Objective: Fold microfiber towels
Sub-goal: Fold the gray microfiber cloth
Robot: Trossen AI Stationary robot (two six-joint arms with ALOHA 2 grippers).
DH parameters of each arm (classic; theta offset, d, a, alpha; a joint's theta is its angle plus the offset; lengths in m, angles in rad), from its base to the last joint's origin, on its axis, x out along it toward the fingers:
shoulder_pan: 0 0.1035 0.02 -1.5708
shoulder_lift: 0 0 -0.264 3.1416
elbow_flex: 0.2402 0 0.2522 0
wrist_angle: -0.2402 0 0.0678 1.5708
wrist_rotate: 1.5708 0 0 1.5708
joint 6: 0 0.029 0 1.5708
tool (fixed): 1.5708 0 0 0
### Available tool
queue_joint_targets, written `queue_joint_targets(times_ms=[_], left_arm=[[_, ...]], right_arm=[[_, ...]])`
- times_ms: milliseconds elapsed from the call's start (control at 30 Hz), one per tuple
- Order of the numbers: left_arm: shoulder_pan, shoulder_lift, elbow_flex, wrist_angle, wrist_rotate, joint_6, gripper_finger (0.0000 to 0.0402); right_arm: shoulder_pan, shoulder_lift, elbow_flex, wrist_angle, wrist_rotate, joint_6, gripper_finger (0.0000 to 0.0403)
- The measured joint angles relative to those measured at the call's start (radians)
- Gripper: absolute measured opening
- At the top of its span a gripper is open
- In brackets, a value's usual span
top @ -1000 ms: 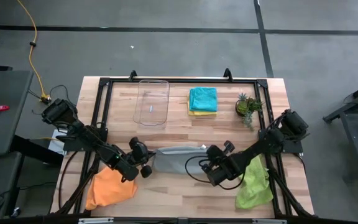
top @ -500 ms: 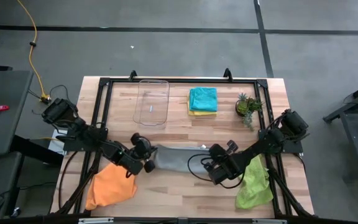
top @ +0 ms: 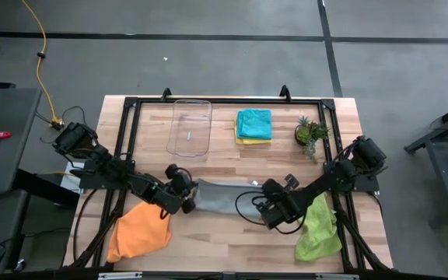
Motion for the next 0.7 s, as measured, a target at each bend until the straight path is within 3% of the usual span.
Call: queue_joint_targets(times_ms=[167,433,567,700], left_arm=[[-0.012,-0.001,0.0,-0.001,0.002,0.03,0.0019],[-0.014,-0.06,-0.001,-0.017,-0.008,0.12,0.0087],[-0.009,-0.117,-0.001,-0.048,-0.009,0.15,0.0117],[-0.012,-0.163,-0.001,-0.054,-0.009,0.196,0.0134]], right_arm=[[0.0,-0.024,0.0,-0.017,-0.013,-0.035,0.0035],[0.0,-0.119,0.0,-0.153,-0.001,-0.042,0.0145],[0.008,-0.162,0.0,-0.158,0.088,-0.043,0.0181],[0.014,-0.187,0.0,-0.131,0.161,-0.091,0.0192]])
